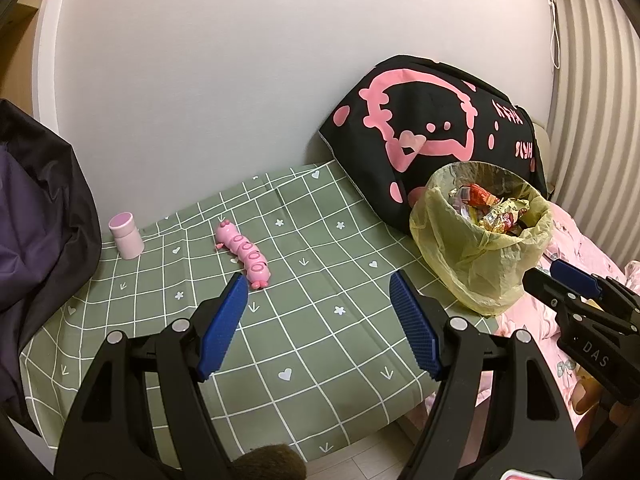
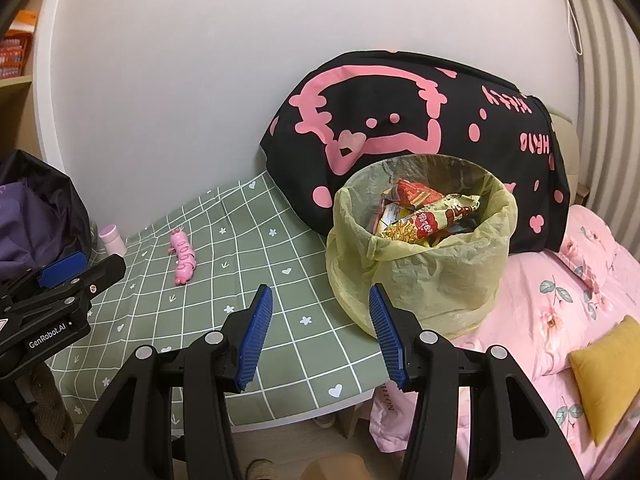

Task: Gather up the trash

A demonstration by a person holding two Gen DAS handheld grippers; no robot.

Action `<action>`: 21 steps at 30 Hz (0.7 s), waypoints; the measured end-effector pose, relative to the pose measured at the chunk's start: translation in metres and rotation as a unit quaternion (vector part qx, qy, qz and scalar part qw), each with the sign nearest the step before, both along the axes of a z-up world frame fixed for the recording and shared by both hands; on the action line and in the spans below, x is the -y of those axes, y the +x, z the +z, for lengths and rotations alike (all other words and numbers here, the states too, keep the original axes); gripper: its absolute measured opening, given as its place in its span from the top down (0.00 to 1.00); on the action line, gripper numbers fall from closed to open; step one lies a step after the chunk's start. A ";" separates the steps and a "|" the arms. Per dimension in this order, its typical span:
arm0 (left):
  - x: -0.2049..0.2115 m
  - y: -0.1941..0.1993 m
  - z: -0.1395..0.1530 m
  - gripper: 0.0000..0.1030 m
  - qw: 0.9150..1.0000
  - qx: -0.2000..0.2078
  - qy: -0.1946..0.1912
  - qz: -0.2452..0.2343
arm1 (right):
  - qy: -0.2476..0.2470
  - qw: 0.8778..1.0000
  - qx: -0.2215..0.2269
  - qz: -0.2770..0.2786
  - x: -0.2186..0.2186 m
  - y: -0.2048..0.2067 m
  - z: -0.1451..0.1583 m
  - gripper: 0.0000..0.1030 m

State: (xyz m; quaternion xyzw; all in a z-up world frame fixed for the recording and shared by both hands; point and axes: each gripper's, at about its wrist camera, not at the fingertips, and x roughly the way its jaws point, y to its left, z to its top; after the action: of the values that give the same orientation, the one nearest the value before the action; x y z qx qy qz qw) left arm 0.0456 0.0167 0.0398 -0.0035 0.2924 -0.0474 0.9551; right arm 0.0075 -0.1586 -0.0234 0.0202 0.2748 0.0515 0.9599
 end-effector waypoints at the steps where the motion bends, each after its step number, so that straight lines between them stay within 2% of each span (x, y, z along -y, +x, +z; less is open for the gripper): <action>1: 0.000 0.000 0.000 0.32 1.000 0.000 0.000 0.000 | 0.000 1.000 0.000 0.000 0.000 0.000 0.000 0.54; 21: 0.002 -0.002 0.001 0.32 1.000 0.001 -0.002 -0.001 | 0.000 1.000 0.000 0.000 0.002 -0.001 -0.001 0.54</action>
State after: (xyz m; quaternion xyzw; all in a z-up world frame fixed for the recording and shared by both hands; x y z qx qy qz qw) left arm 0.0439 0.0149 0.0411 -0.0048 0.2912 -0.0485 0.9554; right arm 0.0066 -0.1605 -0.0239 0.0201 0.2744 0.0514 0.9600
